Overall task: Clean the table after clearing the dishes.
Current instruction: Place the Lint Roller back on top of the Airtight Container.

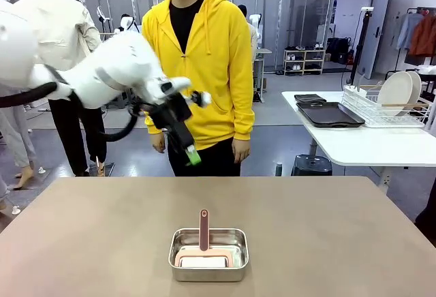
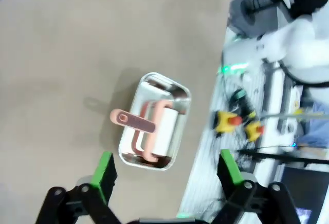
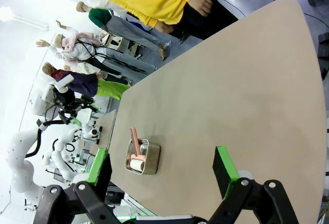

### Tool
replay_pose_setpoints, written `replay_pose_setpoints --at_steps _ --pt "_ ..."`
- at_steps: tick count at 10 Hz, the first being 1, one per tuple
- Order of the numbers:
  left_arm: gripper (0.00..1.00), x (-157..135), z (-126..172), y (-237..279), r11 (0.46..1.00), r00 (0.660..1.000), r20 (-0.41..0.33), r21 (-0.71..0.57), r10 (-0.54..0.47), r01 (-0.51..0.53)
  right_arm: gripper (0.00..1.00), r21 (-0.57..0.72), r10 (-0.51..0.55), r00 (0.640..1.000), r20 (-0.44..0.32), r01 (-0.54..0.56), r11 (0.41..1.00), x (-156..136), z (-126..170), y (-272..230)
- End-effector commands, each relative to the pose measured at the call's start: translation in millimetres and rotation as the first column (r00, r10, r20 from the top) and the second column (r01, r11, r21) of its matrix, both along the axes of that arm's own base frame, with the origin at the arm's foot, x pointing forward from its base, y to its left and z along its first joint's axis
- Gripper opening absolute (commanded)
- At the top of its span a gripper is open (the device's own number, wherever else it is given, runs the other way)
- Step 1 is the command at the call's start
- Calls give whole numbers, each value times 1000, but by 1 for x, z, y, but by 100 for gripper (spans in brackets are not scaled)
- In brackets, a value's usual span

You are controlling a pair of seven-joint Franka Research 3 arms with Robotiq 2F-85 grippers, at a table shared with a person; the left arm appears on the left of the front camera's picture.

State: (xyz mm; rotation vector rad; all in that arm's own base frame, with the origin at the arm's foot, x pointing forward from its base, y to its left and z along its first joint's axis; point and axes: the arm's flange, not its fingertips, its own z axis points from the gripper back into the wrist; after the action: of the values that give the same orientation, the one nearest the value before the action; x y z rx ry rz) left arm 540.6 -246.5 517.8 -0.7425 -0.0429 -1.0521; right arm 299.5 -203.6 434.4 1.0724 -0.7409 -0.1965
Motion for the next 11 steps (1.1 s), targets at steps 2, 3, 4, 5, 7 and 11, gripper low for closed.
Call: replay_pose_setpoints --at_steps 2,3,4,5,7,11 --pt "100 -35 5 110 904 944 -188 -287 271 -317 100 -7 14 1000 11 -14 1000 -3 1 0" --pt "100 -47 3 158 846 911 -205 -342 357 -408 100 -7 14 1000 11 -14 1000 -3 1 0" --pt "100 -68 1 205 793 886 -243 -397 395 -462 100 -7 14 1000 11 -14 1000 -3 1 0" --pt "100 -85 -4 247 750 873 -250 -446 420 -488 100 -7 14 1000 11 -14 1000 -3 1 0" --pt "100 -118 -20 333 631 818 -288 -527 498 -569 100 -7 14 1000 11 -14 1000 -3 1 0" --pt "100 -156 -43 472 577 762 -297 -512 576 -636 100 -7 14 1000 11 -14 1000 -3 1 0"
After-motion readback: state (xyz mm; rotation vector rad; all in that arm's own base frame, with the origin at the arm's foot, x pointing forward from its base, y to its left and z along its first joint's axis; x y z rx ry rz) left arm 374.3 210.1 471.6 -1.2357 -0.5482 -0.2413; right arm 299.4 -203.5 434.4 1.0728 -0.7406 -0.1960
